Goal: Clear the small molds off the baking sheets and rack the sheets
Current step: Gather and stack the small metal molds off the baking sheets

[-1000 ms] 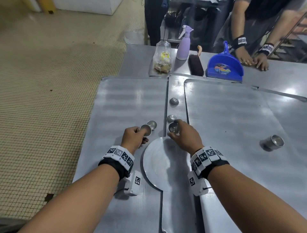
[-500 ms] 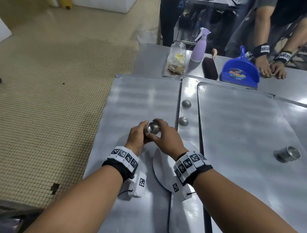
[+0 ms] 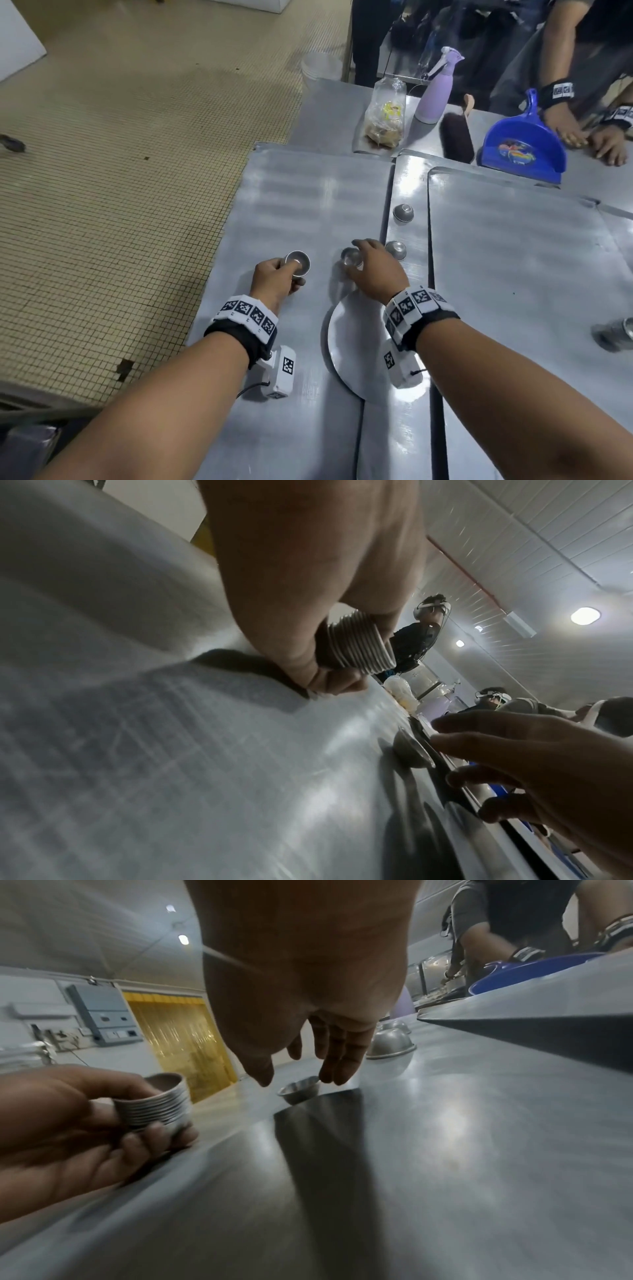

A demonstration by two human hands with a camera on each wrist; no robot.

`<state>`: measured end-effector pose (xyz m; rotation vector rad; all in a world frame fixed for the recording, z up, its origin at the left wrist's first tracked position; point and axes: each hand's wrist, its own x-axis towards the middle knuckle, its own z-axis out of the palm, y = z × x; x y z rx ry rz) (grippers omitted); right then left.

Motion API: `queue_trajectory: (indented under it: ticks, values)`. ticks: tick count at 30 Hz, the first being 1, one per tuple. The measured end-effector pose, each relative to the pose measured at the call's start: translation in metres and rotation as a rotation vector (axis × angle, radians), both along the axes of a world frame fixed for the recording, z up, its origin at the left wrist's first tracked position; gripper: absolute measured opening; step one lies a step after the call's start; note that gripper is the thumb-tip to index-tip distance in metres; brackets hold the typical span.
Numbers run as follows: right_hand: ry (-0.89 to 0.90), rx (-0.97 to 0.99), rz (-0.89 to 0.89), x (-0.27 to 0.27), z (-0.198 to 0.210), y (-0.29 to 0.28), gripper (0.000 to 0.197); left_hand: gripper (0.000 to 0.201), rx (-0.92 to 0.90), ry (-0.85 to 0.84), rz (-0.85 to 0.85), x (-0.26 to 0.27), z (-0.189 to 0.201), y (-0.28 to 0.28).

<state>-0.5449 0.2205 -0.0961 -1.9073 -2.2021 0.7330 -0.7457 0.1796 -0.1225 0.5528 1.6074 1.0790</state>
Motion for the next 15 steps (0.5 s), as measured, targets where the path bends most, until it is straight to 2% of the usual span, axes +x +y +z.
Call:
queue_trajectory:
  ticks: [4,8,15]
  values:
    - [-0.098,-0.081,0.049,-0.006,0.000,0.011,0.054,0.010,0.011,0.041,-0.043,-0.001,-0.003,-0.001]
    - [-0.150,-0.101,0.038,-0.012,-0.003,0.013,0.028,0.010,0.011,0.042,-0.058,-0.004,-0.004,-0.001]
    - [-0.104,-0.044,0.037,-0.011,-0.002,0.006,0.030,0.009,-0.021,0.016,-0.037,-0.002,0.002,0.004]
